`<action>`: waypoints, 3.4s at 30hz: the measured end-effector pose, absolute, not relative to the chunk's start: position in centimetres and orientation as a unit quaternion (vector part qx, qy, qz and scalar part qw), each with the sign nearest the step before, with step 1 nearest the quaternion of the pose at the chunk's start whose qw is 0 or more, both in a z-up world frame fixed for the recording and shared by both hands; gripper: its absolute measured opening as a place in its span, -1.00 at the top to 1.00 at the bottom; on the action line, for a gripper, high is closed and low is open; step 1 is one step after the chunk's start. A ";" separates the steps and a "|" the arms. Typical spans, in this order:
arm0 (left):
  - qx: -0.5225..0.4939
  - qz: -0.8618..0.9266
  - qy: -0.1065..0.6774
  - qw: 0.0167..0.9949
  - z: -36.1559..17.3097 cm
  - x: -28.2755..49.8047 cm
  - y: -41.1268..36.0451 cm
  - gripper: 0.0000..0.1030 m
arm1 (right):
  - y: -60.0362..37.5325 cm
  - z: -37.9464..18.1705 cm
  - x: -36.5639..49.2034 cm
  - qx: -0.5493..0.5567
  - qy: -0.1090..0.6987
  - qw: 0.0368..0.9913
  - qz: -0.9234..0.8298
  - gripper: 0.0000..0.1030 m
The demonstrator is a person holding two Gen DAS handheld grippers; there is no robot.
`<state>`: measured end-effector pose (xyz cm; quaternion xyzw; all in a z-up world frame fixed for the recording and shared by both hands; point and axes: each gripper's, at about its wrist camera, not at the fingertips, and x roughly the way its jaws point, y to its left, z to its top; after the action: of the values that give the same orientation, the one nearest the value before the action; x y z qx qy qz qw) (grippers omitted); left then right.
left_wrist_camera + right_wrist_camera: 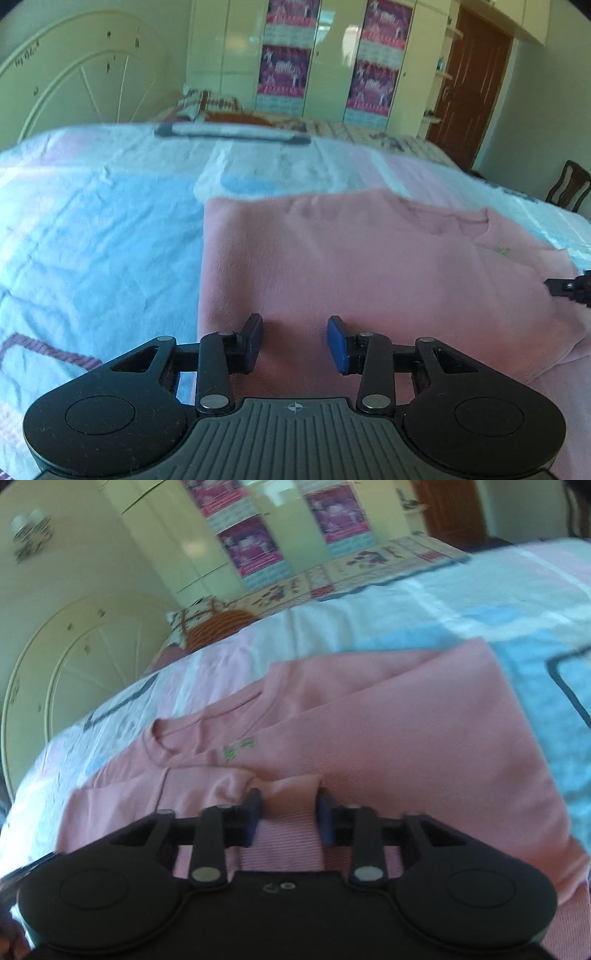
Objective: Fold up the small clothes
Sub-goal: 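Press and straighten the folded sides with both open grippers, then move both grippers to the sweatshirt hem and close on it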
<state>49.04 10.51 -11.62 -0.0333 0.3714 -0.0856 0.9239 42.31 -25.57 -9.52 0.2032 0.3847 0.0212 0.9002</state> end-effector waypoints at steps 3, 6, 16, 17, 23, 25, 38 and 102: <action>-0.006 -0.091 0.359 0.929 -12.0 48.4 10.0 0.25 | -23.5 -6.0 39.8 0.116 0.294 0.948 0.030 0.92; 0.008 -0.089 0.348 0.933 -12.2 48.0 9.6 0.25 | -22.4 -6.2 39.5 0.050 0.281 0.958 0.001 0.92; 0.023 -0.104 0.315 0.943 -9.5 48.5 8.7 -0.52 | -24.1 -7.1 39.4 0.092 0.305 0.948 -0.027 0.35; 0.034 -0.104 0.309 0.945 -9.2 49.2 8.2 -0.52 | -23.6 -7.0 39.7 0.082 0.303 0.949 -0.017 0.44; 0.015 -0.074 0.345 0.935 -11.1 56.6 8.8 -0.52 | -22.2 -7.8 42.8 0.065 0.322 0.944 -0.011 0.70; 0.014 -0.077 0.337 0.938 -12.1 57.4 9.5 -0.59 | -22.9 -9.3 43.7 0.061 0.353 0.933 -0.039 0.71; 0.020 -0.174 0.348 0.921 -12.1 51.0 0.4 -0.60 | -16.0 -9.8 44.6 0.032 0.367 0.928 0.066 0.44; 0.080 -0.020 0.387 0.918 -8.7 32.7 8.2 -0.87 | -27.2 -5.9 26.4 0.055 0.394 0.913 0.093 0.13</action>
<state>32.67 8.24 -8.66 0.0803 0.3869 -0.0204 0.9184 26.41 -27.17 -5.88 0.0552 0.3939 0.0928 0.9128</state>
